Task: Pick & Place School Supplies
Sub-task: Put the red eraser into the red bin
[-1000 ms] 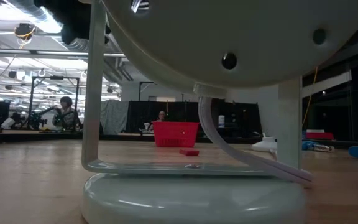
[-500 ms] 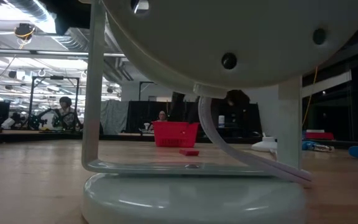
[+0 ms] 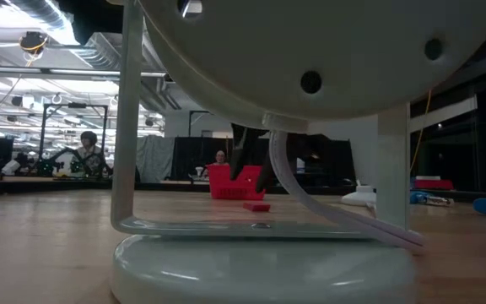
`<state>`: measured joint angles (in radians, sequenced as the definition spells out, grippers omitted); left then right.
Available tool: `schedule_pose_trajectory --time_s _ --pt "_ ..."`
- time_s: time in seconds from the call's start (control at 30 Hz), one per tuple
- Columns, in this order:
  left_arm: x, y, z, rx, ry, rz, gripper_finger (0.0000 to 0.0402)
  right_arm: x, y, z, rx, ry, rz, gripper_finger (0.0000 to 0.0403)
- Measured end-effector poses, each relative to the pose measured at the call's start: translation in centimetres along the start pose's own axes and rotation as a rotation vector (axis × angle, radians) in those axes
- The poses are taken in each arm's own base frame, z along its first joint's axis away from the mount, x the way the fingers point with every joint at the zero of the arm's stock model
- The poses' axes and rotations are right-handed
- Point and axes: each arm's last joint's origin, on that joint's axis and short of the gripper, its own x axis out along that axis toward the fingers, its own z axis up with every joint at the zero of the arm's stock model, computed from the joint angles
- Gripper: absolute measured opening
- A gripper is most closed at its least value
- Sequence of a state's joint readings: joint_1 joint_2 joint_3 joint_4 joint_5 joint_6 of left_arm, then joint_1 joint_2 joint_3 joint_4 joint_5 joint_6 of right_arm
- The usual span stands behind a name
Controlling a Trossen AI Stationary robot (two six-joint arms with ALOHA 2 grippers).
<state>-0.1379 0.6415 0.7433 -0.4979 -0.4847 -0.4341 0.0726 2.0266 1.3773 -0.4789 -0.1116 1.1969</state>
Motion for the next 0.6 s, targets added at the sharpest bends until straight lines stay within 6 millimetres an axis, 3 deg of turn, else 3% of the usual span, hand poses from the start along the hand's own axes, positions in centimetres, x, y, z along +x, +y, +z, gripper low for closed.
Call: schedule_pose_trajectory --time_s 0.37,0.6 --pt "-0.2 0.1 0.1 -0.003 -0.008 -0.004 0.0143 1.7 -0.4 0.2 -0.012 0.016 -0.020 0.0171" --pt "-0.4 0.2 0.1 -0.007 -0.016 -0.006 0.0143 1.8 -0.7 0.1 -0.029 0.015 -0.057 0.0171"
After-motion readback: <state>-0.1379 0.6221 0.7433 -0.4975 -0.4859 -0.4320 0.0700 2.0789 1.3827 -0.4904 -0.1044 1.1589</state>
